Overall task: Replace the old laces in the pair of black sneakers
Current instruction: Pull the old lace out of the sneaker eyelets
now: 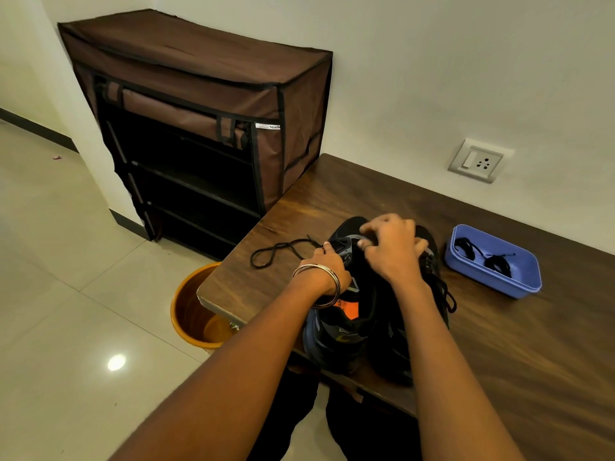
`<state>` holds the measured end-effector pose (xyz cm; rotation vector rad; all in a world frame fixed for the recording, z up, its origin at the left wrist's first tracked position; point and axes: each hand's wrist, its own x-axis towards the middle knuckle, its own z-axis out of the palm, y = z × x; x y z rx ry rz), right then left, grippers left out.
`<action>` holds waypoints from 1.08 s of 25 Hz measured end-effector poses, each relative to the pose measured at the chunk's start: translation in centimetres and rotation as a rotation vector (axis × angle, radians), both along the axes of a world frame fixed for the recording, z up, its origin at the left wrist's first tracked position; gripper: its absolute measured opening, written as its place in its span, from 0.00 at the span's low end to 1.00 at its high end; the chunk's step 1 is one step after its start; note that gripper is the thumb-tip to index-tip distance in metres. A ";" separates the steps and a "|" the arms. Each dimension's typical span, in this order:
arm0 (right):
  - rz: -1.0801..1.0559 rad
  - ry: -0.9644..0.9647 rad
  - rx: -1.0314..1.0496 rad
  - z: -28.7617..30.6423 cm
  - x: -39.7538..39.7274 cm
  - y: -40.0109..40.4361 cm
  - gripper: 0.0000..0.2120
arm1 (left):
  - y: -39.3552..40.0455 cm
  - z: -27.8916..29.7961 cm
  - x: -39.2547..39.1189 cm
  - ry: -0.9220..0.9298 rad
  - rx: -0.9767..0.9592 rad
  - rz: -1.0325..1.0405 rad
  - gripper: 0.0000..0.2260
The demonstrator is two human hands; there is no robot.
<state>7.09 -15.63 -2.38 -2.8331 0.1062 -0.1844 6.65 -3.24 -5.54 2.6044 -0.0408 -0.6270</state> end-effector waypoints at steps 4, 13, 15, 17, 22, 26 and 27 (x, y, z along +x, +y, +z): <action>-0.035 0.053 -0.068 -1.0 0.6 1.6 0.06 | 0.0 0.0 0.2 -0.016 0.012 -0.013 0.36; -0.301 -0.012 0.325 -1.3 0.7 1.8 0.13 | 0.4 0.1 0.2 -0.010 -0.010 -0.018 0.35; -0.417 0.001 0.532 -1.3 1.0 1.5 0.09 | 0.5 0.2 0.2 -0.005 -0.016 -0.025 0.35; -0.526 -0.020 0.859 -0.8 1.2 0.6 0.07 | 0.7 0.2 0.3 0.010 -0.036 -0.013 0.35; -0.479 -0.161 0.585 0.4 0.3 -1.6 0.05 | 1.0 0.5 0.2 -0.008 -0.022 -0.039 0.35; -0.133 -0.192 0.235 0.6 0.6 0.0 0.09 | 0.9 0.4 0.3 -0.043 -0.001 -0.040 0.34; -0.053 -0.111 0.194 0.2 0.7 0.5 0.08 | 0.8 0.3 0.3 -0.052 0.006 -0.034 0.34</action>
